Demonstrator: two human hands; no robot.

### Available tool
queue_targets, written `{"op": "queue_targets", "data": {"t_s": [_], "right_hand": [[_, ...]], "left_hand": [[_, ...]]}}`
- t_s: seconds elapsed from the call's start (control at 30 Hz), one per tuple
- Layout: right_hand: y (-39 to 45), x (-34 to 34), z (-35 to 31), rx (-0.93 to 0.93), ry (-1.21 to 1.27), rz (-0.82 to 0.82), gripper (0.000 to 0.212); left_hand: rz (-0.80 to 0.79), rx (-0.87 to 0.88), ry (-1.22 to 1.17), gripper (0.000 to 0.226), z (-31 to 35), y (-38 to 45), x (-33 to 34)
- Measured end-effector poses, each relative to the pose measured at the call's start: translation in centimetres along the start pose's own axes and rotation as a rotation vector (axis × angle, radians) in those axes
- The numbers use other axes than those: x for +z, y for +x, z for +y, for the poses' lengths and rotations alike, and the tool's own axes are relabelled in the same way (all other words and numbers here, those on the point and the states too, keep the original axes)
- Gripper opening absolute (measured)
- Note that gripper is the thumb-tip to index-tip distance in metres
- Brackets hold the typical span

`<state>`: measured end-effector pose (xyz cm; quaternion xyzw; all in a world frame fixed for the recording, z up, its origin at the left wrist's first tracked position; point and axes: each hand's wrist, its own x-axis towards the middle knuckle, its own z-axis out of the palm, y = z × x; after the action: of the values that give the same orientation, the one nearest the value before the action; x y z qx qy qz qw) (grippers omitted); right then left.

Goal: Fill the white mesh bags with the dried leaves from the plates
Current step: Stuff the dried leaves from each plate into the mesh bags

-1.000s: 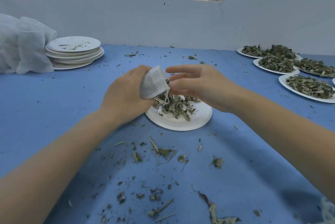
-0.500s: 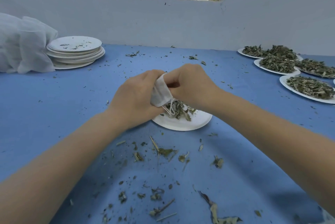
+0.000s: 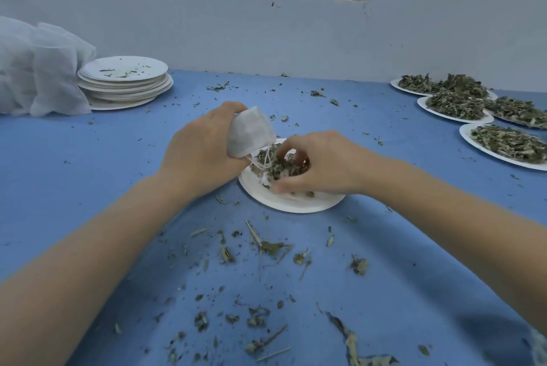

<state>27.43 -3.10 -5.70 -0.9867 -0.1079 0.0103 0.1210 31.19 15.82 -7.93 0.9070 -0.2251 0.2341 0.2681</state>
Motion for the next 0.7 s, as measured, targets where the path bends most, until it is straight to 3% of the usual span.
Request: {"op": "queue_targets", "data": {"t_s": [0.23,0.43,0.7], "right_hand": [[0.0,0.6,0.0,-0.034,-0.070,0.088,0.025],[-1.0,-2.6,1.1,-0.036,0.161,0.224,0.006],[-0.4,-3.8,0.0,-0.173,0.175,0.230,0.009]], "left_hand": [[-0.039,-0.019,-0.037,0.055,-0.1,-0.1,0.1],[-0.090,-0.002,0.021,0.055,-0.1,-0.1,-0.1],[-0.088,0.096,0.060,0.060,0.4,-0.2,0.2]]}}
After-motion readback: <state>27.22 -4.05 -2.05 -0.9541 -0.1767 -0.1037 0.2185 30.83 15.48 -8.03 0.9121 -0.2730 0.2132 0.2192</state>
